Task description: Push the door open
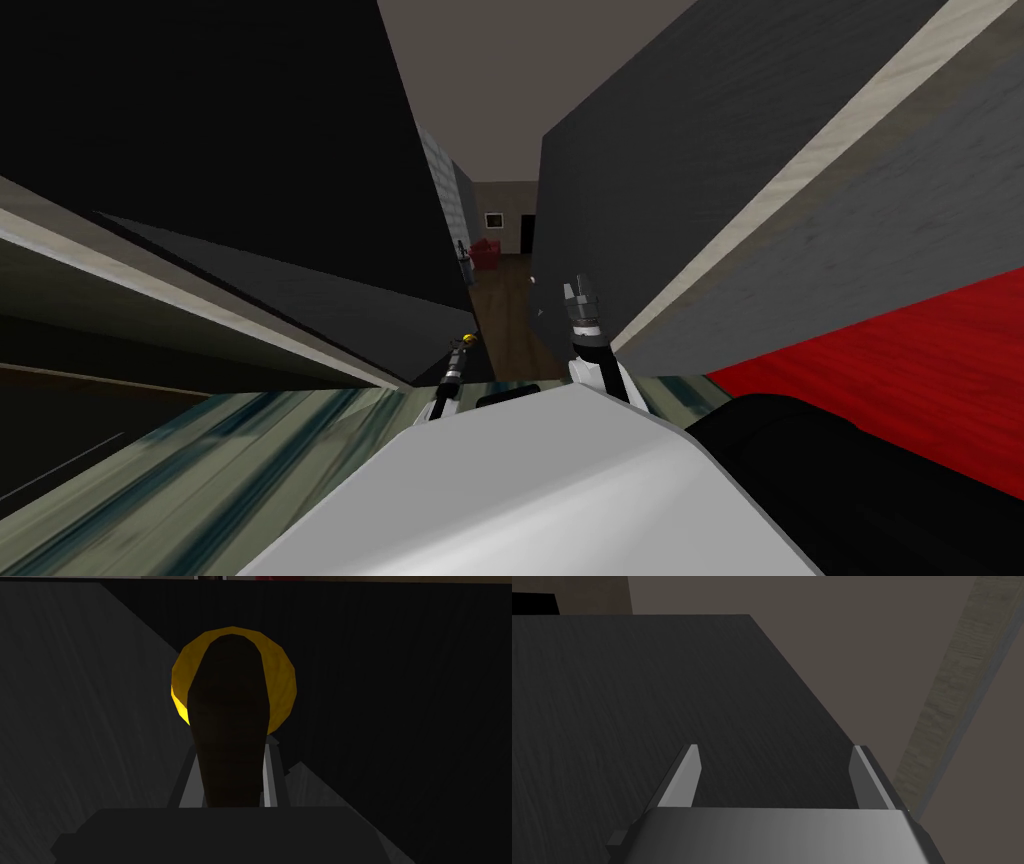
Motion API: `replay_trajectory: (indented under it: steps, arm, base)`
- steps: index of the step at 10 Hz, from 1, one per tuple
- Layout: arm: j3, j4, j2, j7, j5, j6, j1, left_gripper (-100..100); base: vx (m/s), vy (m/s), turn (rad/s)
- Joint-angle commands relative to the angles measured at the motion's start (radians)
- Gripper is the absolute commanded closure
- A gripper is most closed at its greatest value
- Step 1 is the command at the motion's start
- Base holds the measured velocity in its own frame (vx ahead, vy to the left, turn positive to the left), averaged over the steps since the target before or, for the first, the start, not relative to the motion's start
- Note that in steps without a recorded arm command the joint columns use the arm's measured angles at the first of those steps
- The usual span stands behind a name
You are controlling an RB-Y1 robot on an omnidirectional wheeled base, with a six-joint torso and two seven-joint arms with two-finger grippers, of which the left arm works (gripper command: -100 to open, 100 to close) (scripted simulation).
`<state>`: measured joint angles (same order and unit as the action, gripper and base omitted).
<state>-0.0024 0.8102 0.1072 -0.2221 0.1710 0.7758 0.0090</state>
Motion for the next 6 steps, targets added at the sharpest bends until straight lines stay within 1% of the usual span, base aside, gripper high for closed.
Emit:
replay_trajectory:
  steps: [1,5,6]
  arm:
    - [0.020,0.006,0.004,0.014,-0.009,0.002,-0.014,100]
    - [0.059,-0.006,-0.004,0.053,-0.029,-0.001,-0.026,100]
    - [0.059,-0.006,-0.004,0.053,-0.029,-0.001,-0.026,100]
  base:
    - [0.162,-0.066,0.050]
    - [0.196,-0.053,0.071]
    - [0.133,-0.023,0.004]
